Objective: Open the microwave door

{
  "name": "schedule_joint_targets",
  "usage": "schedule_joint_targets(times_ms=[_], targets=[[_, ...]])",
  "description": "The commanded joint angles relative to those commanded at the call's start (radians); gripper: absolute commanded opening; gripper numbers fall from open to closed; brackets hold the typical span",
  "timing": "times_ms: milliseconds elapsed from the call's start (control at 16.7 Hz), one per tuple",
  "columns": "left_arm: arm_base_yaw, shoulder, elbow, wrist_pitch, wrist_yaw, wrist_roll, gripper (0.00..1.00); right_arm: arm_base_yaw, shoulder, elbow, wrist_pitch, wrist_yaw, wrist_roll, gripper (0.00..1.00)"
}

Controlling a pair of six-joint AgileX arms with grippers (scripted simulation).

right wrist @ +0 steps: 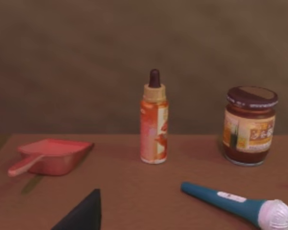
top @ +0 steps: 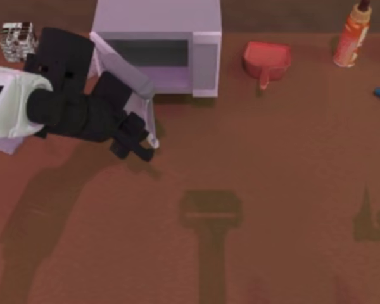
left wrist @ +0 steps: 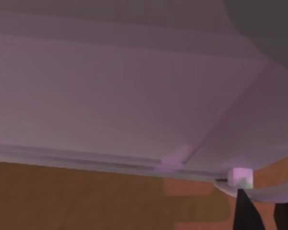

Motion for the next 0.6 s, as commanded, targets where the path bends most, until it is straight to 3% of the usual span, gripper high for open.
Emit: schedule_joint_targets(times_ms=[600], targets=[[0.036, -0.006, 0.001, -0.026, 0.041, 0.073, 0.0, 0.0, 0.0, 0.0, 0.0, 0.0, 0.0, 1.0]])
